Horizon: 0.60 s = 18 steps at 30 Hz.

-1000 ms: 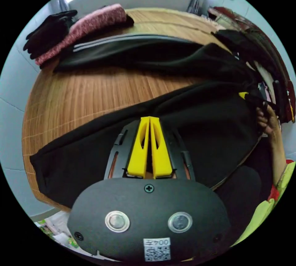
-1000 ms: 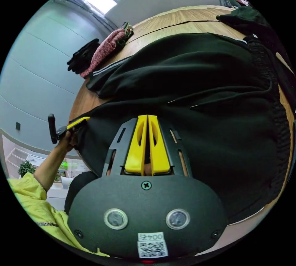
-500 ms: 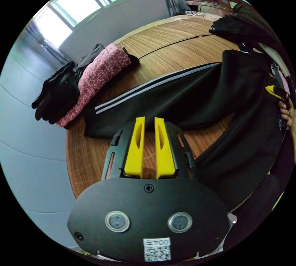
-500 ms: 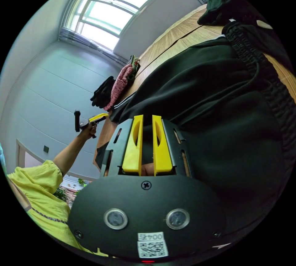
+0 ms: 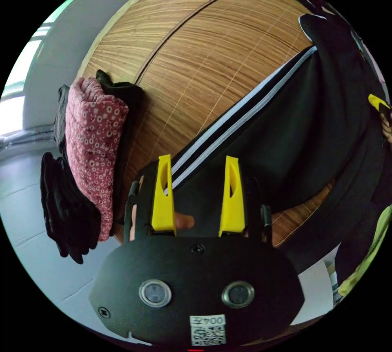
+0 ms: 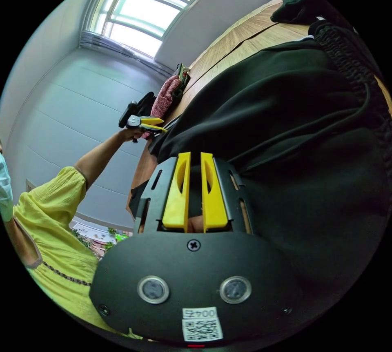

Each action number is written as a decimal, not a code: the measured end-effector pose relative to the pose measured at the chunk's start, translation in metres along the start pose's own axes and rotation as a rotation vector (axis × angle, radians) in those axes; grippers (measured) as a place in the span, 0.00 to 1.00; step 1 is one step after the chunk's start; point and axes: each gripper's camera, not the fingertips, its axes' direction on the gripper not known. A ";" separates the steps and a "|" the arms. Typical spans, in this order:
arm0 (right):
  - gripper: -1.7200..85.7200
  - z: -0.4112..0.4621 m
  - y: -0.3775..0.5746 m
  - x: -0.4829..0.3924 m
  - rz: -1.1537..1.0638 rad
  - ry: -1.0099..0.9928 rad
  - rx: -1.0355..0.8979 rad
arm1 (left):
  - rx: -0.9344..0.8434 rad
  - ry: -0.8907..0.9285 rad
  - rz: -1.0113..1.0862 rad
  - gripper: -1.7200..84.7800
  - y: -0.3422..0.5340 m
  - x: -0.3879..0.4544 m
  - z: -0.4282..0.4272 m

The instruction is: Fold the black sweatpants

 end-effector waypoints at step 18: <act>0.02 0.023 -0.022 0.021 0.031 0.019 -0.010 | 0.095 -0.008 -0.029 0.04 0.016 0.028 -0.052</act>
